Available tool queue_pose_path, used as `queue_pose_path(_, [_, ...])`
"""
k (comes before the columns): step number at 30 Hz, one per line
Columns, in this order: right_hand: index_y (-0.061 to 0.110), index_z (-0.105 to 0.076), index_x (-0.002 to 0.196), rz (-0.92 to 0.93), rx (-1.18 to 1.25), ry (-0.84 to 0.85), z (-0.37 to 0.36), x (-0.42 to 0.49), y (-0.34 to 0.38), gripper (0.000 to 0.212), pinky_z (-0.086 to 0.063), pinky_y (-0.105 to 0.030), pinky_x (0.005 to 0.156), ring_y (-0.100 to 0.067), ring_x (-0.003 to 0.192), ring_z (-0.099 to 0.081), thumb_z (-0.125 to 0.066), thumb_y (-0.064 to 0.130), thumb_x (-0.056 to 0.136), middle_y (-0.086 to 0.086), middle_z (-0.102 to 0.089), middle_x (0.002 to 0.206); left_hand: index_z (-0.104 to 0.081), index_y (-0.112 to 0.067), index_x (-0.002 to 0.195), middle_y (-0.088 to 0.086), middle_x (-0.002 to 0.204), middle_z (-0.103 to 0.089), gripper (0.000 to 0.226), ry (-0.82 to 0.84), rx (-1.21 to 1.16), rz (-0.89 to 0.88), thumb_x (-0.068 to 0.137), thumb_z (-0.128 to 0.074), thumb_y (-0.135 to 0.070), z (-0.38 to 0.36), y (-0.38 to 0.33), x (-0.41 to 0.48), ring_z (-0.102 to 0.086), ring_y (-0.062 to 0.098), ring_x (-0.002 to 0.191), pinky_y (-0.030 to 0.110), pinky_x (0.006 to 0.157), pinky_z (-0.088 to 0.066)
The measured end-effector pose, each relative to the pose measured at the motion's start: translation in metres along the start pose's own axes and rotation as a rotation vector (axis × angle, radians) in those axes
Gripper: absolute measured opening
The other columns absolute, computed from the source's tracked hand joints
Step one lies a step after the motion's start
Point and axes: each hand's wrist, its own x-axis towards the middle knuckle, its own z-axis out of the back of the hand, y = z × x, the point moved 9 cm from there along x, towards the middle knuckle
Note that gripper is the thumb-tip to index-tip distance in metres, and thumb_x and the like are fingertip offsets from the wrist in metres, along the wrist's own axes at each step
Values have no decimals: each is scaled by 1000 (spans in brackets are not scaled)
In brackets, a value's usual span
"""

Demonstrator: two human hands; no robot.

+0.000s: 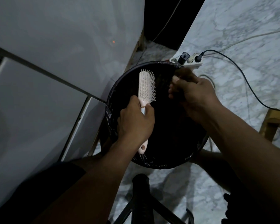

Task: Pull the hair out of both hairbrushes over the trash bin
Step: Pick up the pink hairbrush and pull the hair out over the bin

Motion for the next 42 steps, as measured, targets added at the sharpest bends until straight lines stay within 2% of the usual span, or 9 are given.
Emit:
queue_pose_path(5, [0,-64,111,-18,-440,70,0,-6,-6,24,-56,-32,52,-24,63,-65,-62,-8,88,-20,-69,88,-35,-28,71,-10,65,-52,36,-8,3,-2,99,-58,-36,1,0,2,-50,5,56,26,50,-31])
queue_pose_path(12, [15,-60,127,-92,-948,95,13,-4,-14,55,-50,-29,75,-16,84,-62,-82,30,78,-2,-65,103,-38,-27,72,-9,64,-53,34,-7,-28,4,99,-56,-37,-1,3,5,-52,7,56,27,52,-33])
queue_pose_path(17, [14,-52,143,5,-655,69,4,0,-7,64,-49,-26,90,-12,107,-60,-72,40,87,-2,-62,132,-42,-24,74,-9,59,-51,32,35,-50,-48,99,-57,-38,-5,-1,3,-50,8,51,27,50,-32])
queue_pose_path(21, [5,-68,116,-44,-331,189,-11,-3,-9,44,-53,-39,84,-14,90,-66,-69,41,90,-6,-71,103,-44,-20,75,-9,51,-46,32,122,-124,-153,97,-60,-36,-15,-12,-1,-43,7,44,27,48,-35])
queue_pose_path(25, [-16,-64,108,-49,-333,222,-13,-6,-14,70,-55,-50,78,-35,80,-64,-75,48,83,-41,-65,107,-47,-17,73,-8,50,-46,33,158,-154,-173,98,-60,-34,-19,-14,-1,-42,7,42,26,47,-35])
queue_pose_path(30, [-2,-62,73,31,-538,147,-6,-6,-5,60,-38,-16,42,-8,37,-49,-70,56,84,-10,-60,49,-41,-24,68,-12,47,-45,37,144,-118,-142,98,-60,-36,-20,-10,0,-43,7,42,21,46,-32])
queue_pose_path(34, [9,-55,69,83,-561,113,-4,-4,-2,42,-31,-16,39,-8,36,-36,-63,42,94,-6,-44,52,-40,-25,70,-11,50,-47,36,117,-90,-121,97,-60,-37,-16,-5,1,-45,7,44,26,48,-34])
queue_pose_path(39, [0,-72,97,-46,-395,14,10,1,-4,30,-50,-31,62,-25,65,-57,-58,26,98,-15,-60,77,-48,-20,78,-7,65,-57,29,15,-78,-14,99,-56,-37,-3,5,8,-54,11,54,26,52,-36])
queue_pose_path(42, [2,-70,88,-57,-590,41,13,1,-8,33,-47,-22,55,-14,51,-57,-58,31,99,-9,-59,66,-49,-20,78,-8,65,-56,28,-8,-85,16,99,-56,-37,-1,6,9,-53,9,55,26,51,-34])
